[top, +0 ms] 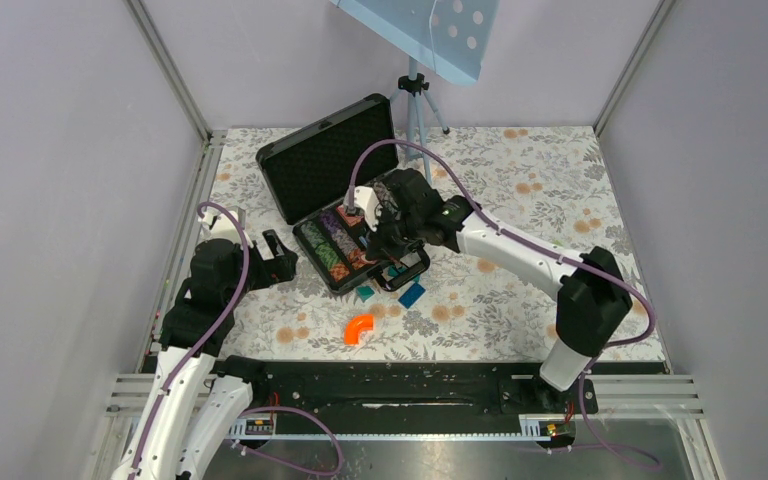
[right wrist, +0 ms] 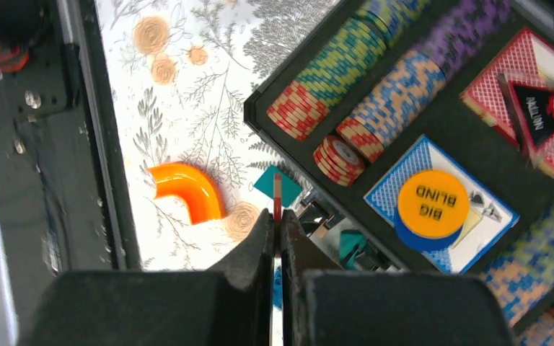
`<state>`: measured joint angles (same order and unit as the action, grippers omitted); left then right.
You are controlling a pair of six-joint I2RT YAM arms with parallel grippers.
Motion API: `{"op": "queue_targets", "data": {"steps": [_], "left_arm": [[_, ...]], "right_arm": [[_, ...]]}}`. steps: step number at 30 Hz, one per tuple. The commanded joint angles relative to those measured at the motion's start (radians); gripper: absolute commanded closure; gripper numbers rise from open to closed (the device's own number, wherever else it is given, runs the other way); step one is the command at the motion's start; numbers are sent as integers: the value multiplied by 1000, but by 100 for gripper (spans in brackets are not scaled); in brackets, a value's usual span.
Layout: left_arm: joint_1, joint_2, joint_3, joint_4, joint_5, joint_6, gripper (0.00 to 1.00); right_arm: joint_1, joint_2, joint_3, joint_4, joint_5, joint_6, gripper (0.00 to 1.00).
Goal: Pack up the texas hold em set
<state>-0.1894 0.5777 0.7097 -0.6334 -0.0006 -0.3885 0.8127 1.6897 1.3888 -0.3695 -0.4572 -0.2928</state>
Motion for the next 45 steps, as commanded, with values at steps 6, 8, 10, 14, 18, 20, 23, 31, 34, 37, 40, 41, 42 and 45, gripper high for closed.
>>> {"op": "queue_targets", "data": {"steps": [6, 8, 10, 14, 18, 20, 23, 31, 34, 37, 40, 41, 42, 45], "left_arm": [[-4, -2, 4, 41, -4, 10, 6], [-4, -4, 4, 41, -5, 10, 6], [-4, -4, 4, 41, -4, 10, 6], [-3, -4, 5, 41, -4, 10, 6], [-3, -7, 5, 42, -4, 11, 5], [-3, -9, 4, 41, -5, 10, 5], [-4, -6, 5, 41, -5, 10, 5], [-4, -5, 4, 41, -5, 10, 5], [-3, -6, 4, 42, -4, 10, 5], [-3, -6, 4, 41, -5, 10, 5], [-3, -6, 4, 41, -6, 10, 5], [-4, -6, 4, 42, -6, 10, 5], [-3, -4, 4, 41, -6, 10, 5], [-4, -5, 4, 41, -7, 10, 5]], "right_arm": [[-18, 100, 180, -329, -264, -632, 100], [-18, 117, 193, -329, -250, -643, 100], [-17, 125, 196, -329, -233, -670, 100], [-12, 154, 204, -330, -200, -729, 100], [-8, 190, 230, -329, -200, -755, 100], [-3, 207, 240, -330, -189, -765, 100], [12, 231, 254, -338, -172, -793, 100], [24, 285, 285, -386, -155, -889, 100], [29, 306, 300, -385, -126, -891, 100], [31, 322, 316, -386, -94, -901, 100], [33, 331, 326, -386, -82, -911, 100], [33, 334, 331, -385, -76, -913, 100], [34, 337, 335, -385, -68, -913, 100], [34, 343, 343, -386, -47, -917, 100]]}}
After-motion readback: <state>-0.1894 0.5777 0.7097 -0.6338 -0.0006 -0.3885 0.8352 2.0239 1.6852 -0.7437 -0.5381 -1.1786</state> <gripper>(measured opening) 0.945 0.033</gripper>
